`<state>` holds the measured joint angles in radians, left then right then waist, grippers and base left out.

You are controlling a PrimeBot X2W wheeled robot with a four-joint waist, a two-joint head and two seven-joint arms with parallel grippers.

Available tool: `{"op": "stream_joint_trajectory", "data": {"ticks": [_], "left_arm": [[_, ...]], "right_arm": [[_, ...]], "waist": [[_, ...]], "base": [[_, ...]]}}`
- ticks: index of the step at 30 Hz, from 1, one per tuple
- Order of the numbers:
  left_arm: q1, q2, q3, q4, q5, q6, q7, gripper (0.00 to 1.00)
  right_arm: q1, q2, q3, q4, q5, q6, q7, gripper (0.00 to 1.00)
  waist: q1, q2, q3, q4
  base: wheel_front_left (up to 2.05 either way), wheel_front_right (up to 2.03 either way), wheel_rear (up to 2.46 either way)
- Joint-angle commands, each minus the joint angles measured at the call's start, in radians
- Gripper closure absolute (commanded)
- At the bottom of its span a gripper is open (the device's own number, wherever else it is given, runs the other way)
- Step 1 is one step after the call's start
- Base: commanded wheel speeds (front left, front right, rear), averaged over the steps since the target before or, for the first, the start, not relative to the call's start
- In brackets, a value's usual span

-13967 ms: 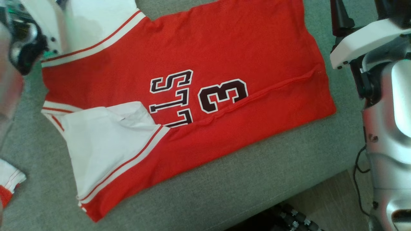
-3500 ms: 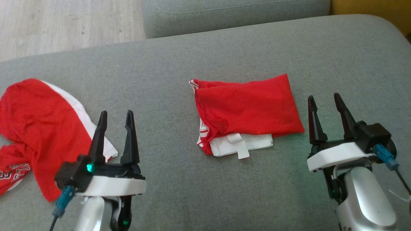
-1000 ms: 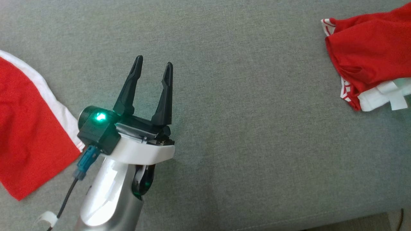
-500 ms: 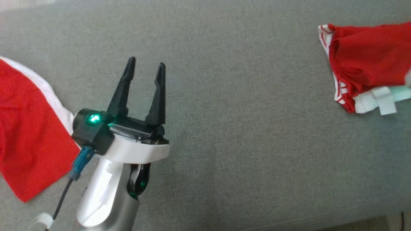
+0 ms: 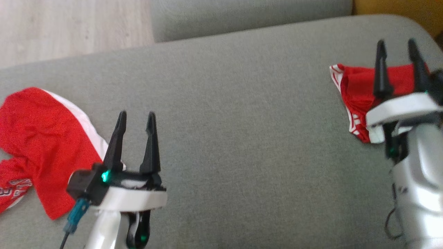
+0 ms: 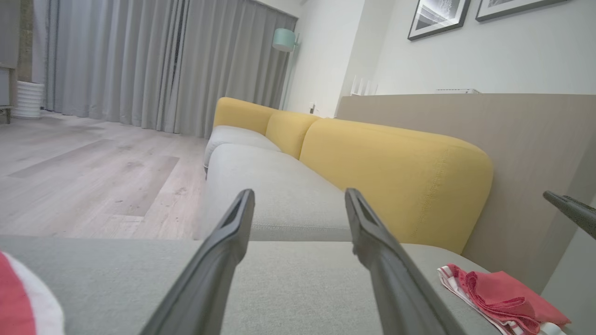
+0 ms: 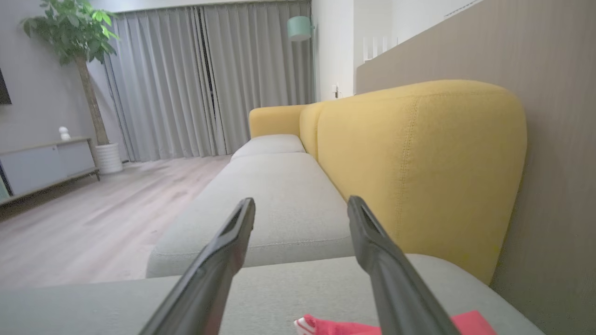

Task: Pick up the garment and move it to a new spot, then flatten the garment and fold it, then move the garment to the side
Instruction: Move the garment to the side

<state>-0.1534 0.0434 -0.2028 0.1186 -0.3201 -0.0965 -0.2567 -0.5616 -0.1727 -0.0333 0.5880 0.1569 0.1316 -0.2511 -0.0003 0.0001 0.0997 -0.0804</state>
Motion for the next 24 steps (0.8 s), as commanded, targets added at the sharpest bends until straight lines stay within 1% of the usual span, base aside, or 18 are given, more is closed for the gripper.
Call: {"op": "stream_joint_trajectory", "data": {"ticks": [1, 6, 8, 12, 17, 24], "left_arm": [[-0.002, 0.007, 0.041, -0.039, -0.003, 0.004, -0.005, 0.0], [0.068, 0.007, 0.053, -0.04, -0.01, 0.004, -0.005, 0.0], [0.094, 0.007, 0.063, -0.043, -0.019, 0.004, -0.005, 0.0], [0.129, 0.007, 0.073, -0.038, -0.013, -0.003, -0.005, 0.0], [0.145, 0.007, 0.082, -0.032, -0.012, -0.01, -0.005, 0.0], [0.139, 0.007, 0.082, -0.034, -0.021, -0.008, -0.005, 0.0]], "right_arm": [[0.017, 0.03, 0.014, -0.072, 0.019, -0.001, -0.01, 0.0], [0.19, 0.094, 0.029, -0.206, 0.023, -0.001, -0.01, 0.0], [0.26, 0.106, 0.035, -0.267, -0.002, -0.001, -0.01, 0.0], [0.382, 0.12, 0.037, -0.347, 0.0, -0.001, -0.011, 0.0], [0.466, 0.122, 0.064, -0.387, 0.04, -0.001, -0.011, 0.0], [0.474, 0.122, 0.07, -0.393, 0.038, -0.001, -0.011, 0.0]], "waist": [[0.0003, -0.0001, -0.046, 0.022], [0.0003, -0.0001, -0.091, 0.041], [0.0003, -0.0001, -0.097, 0.045], [0.0003, -0.0001, -0.101, 0.054], [0.0003, -0.0001, -0.102, 0.062], [0.0003, -0.0001, -0.1, 0.061]], "base": [[0.0, 0.0, 0.0], [0.0, 0.0, 0.0], [0.0, 0.0, 0.0], [0.0, 0.0, 0.0], [0.0, 0.0, 0.0], [0.0, 0.0, 0.0]]}}
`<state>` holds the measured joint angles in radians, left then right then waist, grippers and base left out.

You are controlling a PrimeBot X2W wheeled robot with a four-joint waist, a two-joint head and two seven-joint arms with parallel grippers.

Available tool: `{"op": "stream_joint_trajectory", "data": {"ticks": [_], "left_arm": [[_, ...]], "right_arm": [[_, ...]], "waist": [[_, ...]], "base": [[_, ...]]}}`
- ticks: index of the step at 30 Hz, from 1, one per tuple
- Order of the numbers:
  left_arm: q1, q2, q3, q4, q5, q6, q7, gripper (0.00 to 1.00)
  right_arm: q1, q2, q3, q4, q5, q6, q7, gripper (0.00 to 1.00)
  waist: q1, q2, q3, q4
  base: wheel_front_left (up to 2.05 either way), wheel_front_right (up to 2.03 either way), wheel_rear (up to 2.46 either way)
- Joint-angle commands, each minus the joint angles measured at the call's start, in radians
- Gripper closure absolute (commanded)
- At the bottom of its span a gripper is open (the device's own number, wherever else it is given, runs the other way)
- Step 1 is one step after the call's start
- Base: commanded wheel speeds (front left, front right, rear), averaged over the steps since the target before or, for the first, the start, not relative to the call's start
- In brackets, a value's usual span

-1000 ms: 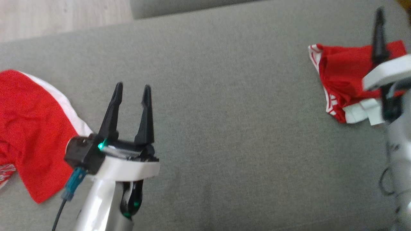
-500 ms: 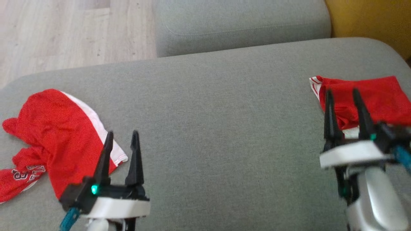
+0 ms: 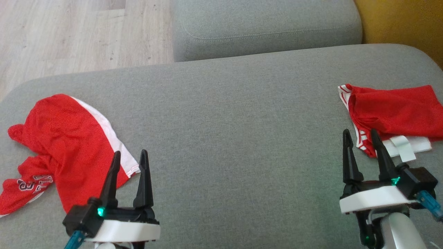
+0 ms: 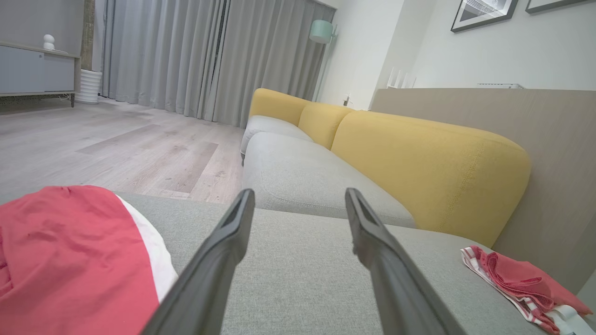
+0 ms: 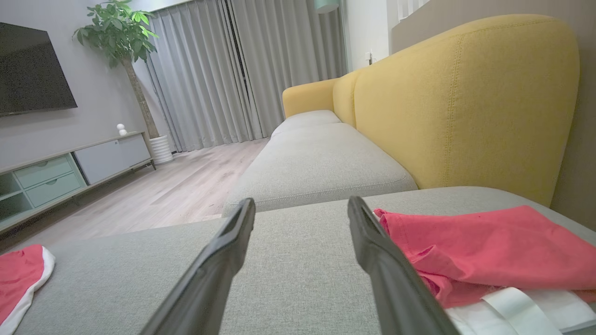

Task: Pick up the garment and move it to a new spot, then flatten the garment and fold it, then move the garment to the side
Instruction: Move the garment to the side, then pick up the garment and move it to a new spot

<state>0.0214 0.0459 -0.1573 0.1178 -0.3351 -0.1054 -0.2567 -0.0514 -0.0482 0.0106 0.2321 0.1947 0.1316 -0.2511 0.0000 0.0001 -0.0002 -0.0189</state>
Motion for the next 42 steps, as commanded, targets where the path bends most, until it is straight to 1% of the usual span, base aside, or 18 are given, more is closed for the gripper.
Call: {"op": "stream_joint_trajectory", "data": {"ticks": [1, 8, 12, 17, 21, 28, 32, 36, 42], "left_arm": [[-0.037, 0.004, 0.035, -0.034, -0.007, 0.003, -0.005, 0.0], [-0.05, 0.004, 0.024, -0.036, -0.012, 0.009, -0.005, 0.0], [-0.05, 0.004, 0.027, -0.03, -0.013, 0.011, -0.005, 0.0], [-0.05, 0.004, 0.035, -0.027, -0.016, 0.019, -0.005, 0.0], [-0.043, 0.004, 0.048, -0.021, -0.011, 0.023, -0.005, 0.0], [-0.021, 0.004, 0.1, -0.012, 0.004, 0.028, -0.005, 0.0], [-0.008, 0.004, 0.125, -0.011, 0.014, 0.026, -0.005, 0.0], [0.006, 0.004, 0.144, -0.013, 0.018, 0.024, -0.005, 0.0], [0.01, 0.004, 0.162, -0.008, 0.021, 0.022, -0.005, 0.0]], "right_arm": [[-0.038, -0.002, 0.027, -0.036, 0.0, -0.001, -0.011, 0.0], [-0.042, -0.002, 0.028, -0.031, 0.009, -0.001, -0.011, 0.0], [-0.037, -0.002, 0.028, -0.03, 0.013, -0.001, -0.011, 0.0], [-0.028, -0.002, 0.052, -0.024, 0.004, -0.001, -0.011, 0.0], [-0.022, -0.002, 0.076, -0.019, 0.012, -0.001, -0.011, 0.0], [-0.015, -0.002, 0.119, -0.007, 0.028, -0.001, -0.011, 0.0], [-0.012, -0.002, 0.132, -0.001, 0.04, -0.001, -0.011, 0.0], [-0.007, -0.002, 0.138, 0.006, 0.05, -0.001, -0.011, 0.0], [-0.006, -0.002, 0.142, 0.011, 0.062, -0.001, -0.011, 0.0]], "waist": [[0.0, -0.0001, 0.001, -0.001], [0.0, -0.0001, 0.004, -0.005], [0.0, -0.0001, 0.005, 0.008], [0.0, -0.0001, -0.002, 0.056], [0.0, -0.0001, -0.013, 0.112], [0.0, -0.0001, -0.033, 0.21], [0.0, -0.0001, -0.042, 0.251], [0.0, -0.0001, -0.046, 0.276], [0.0, -0.0001, -0.043, 0.286]], "base": [[0.0, 0.0, 0.0], [0.0, 0.0, 0.0], [0.0, 0.0, 0.0], [0.0, 0.0, 0.0], [0.0, 0.0, 0.0], [0.0, 0.0, 0.0], [0.0, 0.0, 0.0], [0.0, 0.0, 0.0], [0.0, 0.0, 0.0]]}}
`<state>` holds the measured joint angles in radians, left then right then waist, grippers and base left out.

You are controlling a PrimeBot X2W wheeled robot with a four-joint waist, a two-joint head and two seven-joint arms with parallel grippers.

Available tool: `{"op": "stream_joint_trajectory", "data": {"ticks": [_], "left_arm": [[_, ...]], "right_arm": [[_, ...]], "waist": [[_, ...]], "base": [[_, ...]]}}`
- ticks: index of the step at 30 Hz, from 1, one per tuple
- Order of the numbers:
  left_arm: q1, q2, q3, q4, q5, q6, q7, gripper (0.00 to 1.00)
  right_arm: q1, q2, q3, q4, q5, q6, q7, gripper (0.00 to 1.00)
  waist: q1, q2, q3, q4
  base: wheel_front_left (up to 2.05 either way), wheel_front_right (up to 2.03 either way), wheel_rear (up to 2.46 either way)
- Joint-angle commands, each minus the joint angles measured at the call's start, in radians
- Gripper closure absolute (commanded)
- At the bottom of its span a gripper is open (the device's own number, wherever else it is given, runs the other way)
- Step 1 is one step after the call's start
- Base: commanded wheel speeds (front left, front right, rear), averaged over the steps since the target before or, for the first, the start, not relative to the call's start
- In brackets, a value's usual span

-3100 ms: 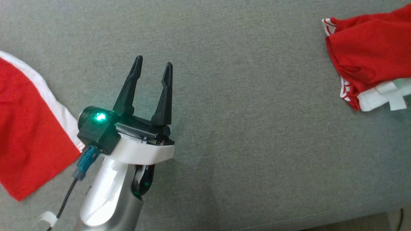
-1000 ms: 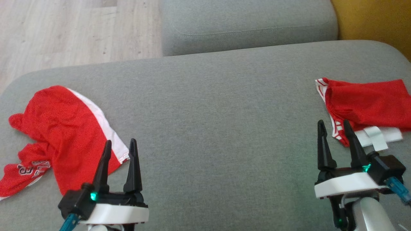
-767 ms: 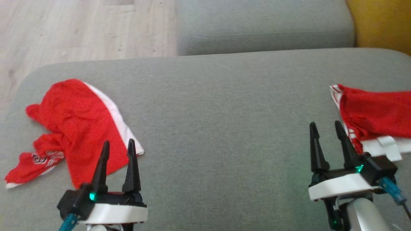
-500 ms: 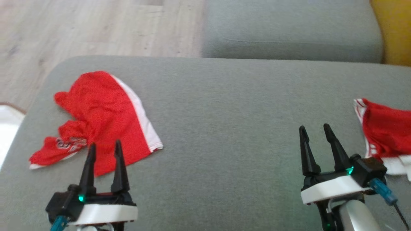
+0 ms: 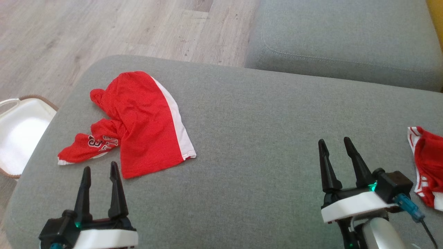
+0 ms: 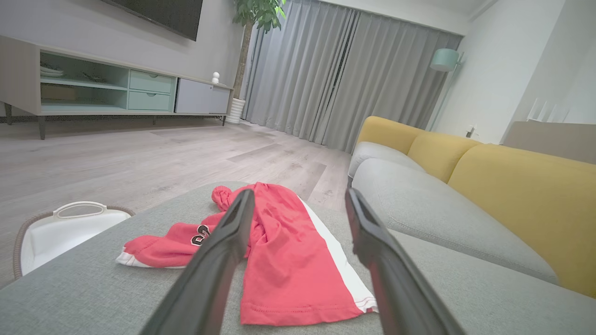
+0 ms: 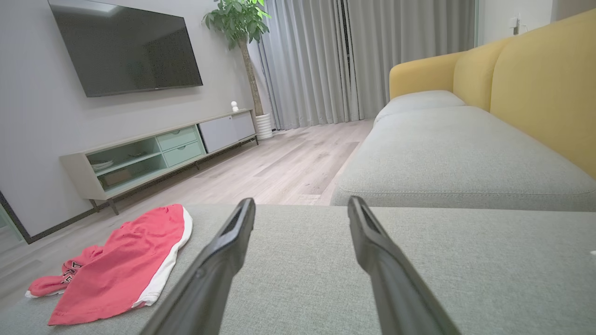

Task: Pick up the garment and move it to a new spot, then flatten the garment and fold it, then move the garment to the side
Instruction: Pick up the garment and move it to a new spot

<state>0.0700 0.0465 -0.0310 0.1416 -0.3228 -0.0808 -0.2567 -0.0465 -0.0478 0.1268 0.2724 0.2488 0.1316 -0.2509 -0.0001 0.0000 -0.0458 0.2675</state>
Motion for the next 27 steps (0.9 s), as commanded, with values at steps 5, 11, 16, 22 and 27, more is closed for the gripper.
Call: {"op": "stream_joint_trajectory", "data": {"ticks": [5, 11, 16, 22, 27], "left_arm": [[-0.058, 0.004, 0.059, -0.035, 0.005, -0.001, -0.005, 0.0], [-0.152, 0.013, 0.126, 0.045, 0.034, -0.002, -0.005, 0.0], [-0.341, 0.111, 0.149, 0.301, 0.054, 0.008, 0.057, 0.0], [-0.532, 0.232, 0.167, 0.547, 0.06, 0.015, 0.185, 0.0], [-0.648, 0.285, 0.199, 0.755, 0.012, 0.005, 0.298, 0.0]], "right_arm": [[-0.02, -0.002, 0.028, -0.038, 0.005, -0.001, -0.011, 0.0], [-0.047, -0.002, 0.003, -0.055, -0.021, -0.001, -0.011, 0.0], [-0.082, -0.002, -0.027, -0.075, -0.069, -0.001, -0.011, 0.0], [-0.115, -0.002, -0.049, -0.101, -0.112, -0.001, -0.009, 0.0], [-0.134, -0.002, -0.074, -0.131, -0.102, -0.001, 0.003, 0.0]], "waist": [[0.0001, 0.0, 0.033, -0.008], [0.0001, 0.0, 0.121, -0.027], [0.0001, 0.0, 0.221, -0.051], [0.0001, 0.0, 0.307, -0.075], [0.0001, 0.0, 0.362, -0.095]], "base": [[0.0, 0.0, 0.0], [0.0, 0.0, 0.0], [0.0, 0.0, 0.0], [0.0, 0.0, 0.0], [0.0, 0.0, 0.0]]}}
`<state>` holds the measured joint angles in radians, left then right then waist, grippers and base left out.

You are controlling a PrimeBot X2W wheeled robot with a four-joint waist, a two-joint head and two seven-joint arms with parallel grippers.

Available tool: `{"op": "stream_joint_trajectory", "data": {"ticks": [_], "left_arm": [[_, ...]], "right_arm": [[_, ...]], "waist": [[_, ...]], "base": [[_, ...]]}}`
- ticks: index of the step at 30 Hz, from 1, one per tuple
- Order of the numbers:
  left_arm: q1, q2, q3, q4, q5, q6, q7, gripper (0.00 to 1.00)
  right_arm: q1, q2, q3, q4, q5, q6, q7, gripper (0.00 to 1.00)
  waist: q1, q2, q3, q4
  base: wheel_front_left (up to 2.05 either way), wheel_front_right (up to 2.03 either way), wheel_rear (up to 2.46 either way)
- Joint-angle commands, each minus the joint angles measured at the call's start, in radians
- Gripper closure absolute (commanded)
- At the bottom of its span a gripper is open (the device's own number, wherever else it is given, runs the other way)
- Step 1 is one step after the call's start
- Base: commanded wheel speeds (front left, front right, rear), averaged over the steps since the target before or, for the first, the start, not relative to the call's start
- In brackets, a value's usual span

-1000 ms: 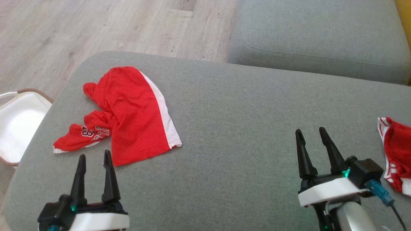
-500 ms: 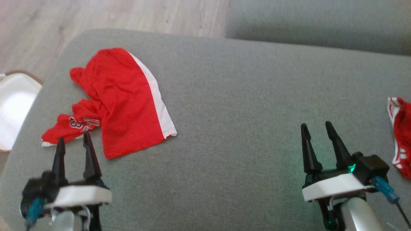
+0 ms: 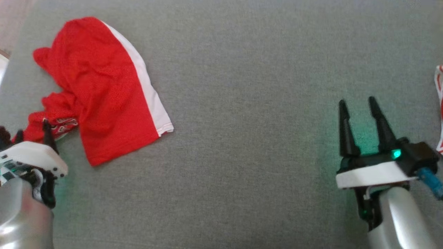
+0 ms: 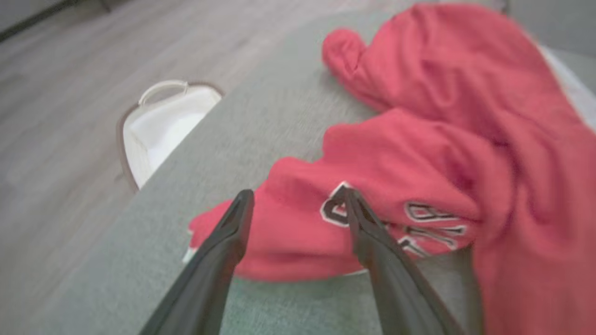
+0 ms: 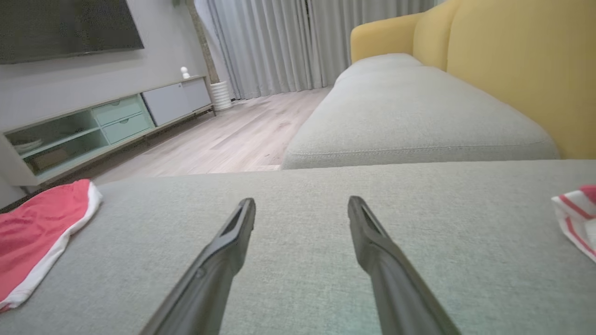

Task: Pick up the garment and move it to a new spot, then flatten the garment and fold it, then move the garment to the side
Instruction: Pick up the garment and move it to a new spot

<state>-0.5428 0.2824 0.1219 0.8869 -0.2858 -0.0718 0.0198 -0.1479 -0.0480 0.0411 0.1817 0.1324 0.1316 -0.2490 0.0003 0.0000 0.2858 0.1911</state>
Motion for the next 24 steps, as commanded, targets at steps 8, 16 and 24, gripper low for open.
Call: {"op": "stream_joint_trajectory", "data": {"ticks": [8, 16, 24], "left_arm": [[-0.14, 0.089, 0.05, 0.195, -0.057, -0.021, 0.069, 0.0], [-0.175, 0.114, 0.036, 0.263, -0.052, -0.02, -0.013, 1.0], [-0.195, 0.132, 0.059, 0.14, -0.068, -0.036, -0.269, 1.0]], "right_arm": [[-0.043, -0.002, 0.003, -0.101, 0.005, -0.001, 0.027, 0.0], [-0.036, -0.002, 0.0, -0.106, 0.01, -0.001, 0.032, 0.0], [-0.039, -0.002, 0.02, -0.079, 0.04, -0.001, 0.018, 0.0]], "waist": [[-0.0003, 0.0, 0.075, -0.042], [-0.0003, 0.0, 0.054, -0.05], [-0.0003, 0.0, -0.024, -0.079]], "base": [[0.0, 0.0, 0.0], [0.0, 0.0, 0.0], [0.0, 0.0, 0.0]]}}
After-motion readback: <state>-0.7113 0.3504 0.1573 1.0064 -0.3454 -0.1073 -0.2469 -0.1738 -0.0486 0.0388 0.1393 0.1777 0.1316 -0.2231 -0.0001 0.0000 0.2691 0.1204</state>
